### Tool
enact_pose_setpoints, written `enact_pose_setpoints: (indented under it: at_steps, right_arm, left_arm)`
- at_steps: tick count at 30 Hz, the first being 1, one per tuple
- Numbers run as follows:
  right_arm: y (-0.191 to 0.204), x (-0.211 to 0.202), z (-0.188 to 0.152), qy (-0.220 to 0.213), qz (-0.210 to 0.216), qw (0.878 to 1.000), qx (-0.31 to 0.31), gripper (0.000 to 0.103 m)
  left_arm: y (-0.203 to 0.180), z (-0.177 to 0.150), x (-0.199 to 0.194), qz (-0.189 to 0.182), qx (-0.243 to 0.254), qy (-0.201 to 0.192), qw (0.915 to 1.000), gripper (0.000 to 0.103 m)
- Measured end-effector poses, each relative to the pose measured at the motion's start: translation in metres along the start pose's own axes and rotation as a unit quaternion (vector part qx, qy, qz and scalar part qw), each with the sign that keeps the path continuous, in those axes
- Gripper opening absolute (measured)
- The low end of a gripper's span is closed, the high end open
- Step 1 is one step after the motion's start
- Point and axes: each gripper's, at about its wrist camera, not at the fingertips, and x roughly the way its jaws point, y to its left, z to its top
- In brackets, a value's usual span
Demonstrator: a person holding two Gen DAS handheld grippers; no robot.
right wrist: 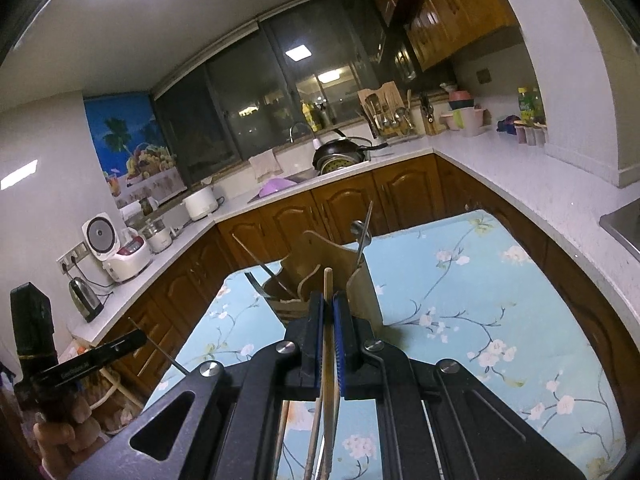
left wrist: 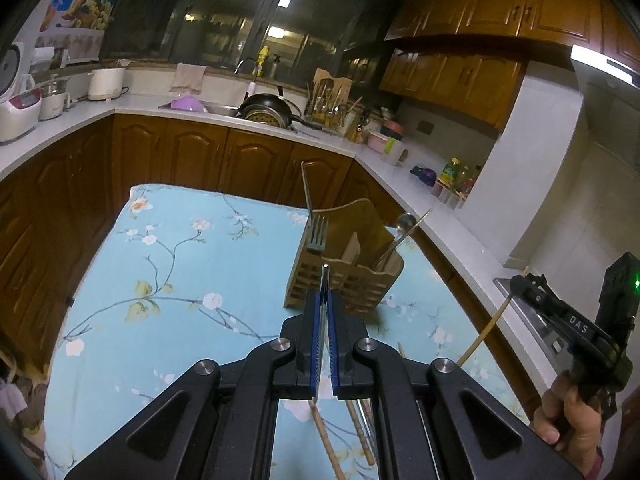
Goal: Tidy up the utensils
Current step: 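Lift both held chopsticks over the wooden holder and lower them in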
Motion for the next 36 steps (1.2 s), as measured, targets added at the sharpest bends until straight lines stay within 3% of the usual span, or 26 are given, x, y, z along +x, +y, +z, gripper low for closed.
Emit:
enact_pose_setpoints:
  at_steps: [13,24,29,36]
  right_arm:
    - [0.003,0.012,0.028,-0.028,0.001,1.0,-0.011,0.005]
    - [0.013,0.032,0.091,-0.088,0.001,0.996,-0.02,0.005]
    - [0.016,0.052,0.116,-0.11,-0.009,0.994,-0.027,0.005]
    - [0.019,0.09,0.118,-0.11,-0.024,0.993,-0.037,0.005]
  left_arm:
    - [-0.007,0.034,0.011,-0.01,0.012,-0.04,0.9991,0.002]
    - [-0.016,0.081,0.039,-0.013,0.033,-0.102,0.9941,0.001]
    - [-0.015,0.094,0.066,-0.008,0.035,-0.121,0.992,0.001]
    - [-0.007,0.097,0.128,0.01,0.012,-0.121,0.9926,0.001]
